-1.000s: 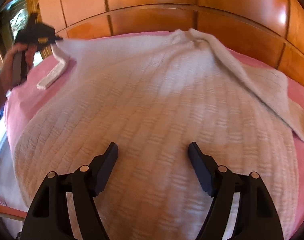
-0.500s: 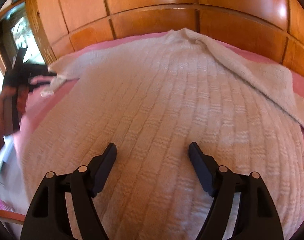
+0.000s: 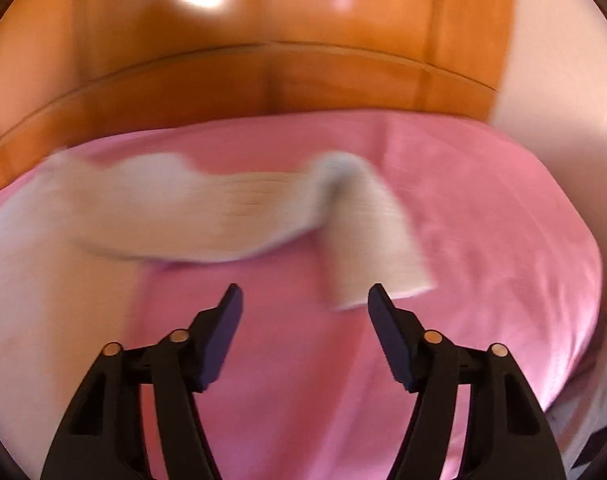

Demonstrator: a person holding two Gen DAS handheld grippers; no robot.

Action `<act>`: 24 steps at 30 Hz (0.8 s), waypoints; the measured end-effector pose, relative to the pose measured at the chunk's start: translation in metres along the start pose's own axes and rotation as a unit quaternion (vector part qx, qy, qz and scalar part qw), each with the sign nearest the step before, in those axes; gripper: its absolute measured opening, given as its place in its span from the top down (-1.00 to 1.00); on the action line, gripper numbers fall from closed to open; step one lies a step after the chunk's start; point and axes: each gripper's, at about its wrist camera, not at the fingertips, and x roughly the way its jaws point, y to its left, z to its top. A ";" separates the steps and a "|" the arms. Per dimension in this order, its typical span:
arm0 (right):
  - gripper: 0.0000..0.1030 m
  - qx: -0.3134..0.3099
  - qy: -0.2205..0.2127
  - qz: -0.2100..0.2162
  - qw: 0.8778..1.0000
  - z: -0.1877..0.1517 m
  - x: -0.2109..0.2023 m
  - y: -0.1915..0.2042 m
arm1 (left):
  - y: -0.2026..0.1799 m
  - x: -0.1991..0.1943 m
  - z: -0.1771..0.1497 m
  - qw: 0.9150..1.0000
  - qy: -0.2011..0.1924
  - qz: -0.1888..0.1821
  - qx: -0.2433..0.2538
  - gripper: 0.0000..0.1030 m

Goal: Fold small clothes

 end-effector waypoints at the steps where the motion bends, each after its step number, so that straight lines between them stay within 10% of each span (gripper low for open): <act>1: -0.18 -0.007 0.004 -0.007 1.000 0.001 0.008 -0.001 | -0.007 0.001 -0.004 1.000 0.005 -0.008 0.006 -0.09; 6: 0.75 -0.052 0.020 -0.053 0.997 -0.004 0.036 -0.008 | -0.039 0.023 -0.018 0.998 0.038 -0.019 0.039 -0.09; 18: 0.79 0.047 -0.143 -0.012 0.989 0.077 -0.118 -0.096 | -0.038 0.044 -0.027 0.996 0.057 -0.007 0.071 -0.09; 24: 0.96 0.072 -0.130 -0.064 0.987 0.135 -0.087 -0.130 | -0.033 0.048 -0.022 0.996 0.060 -0.009 0.058 -0.09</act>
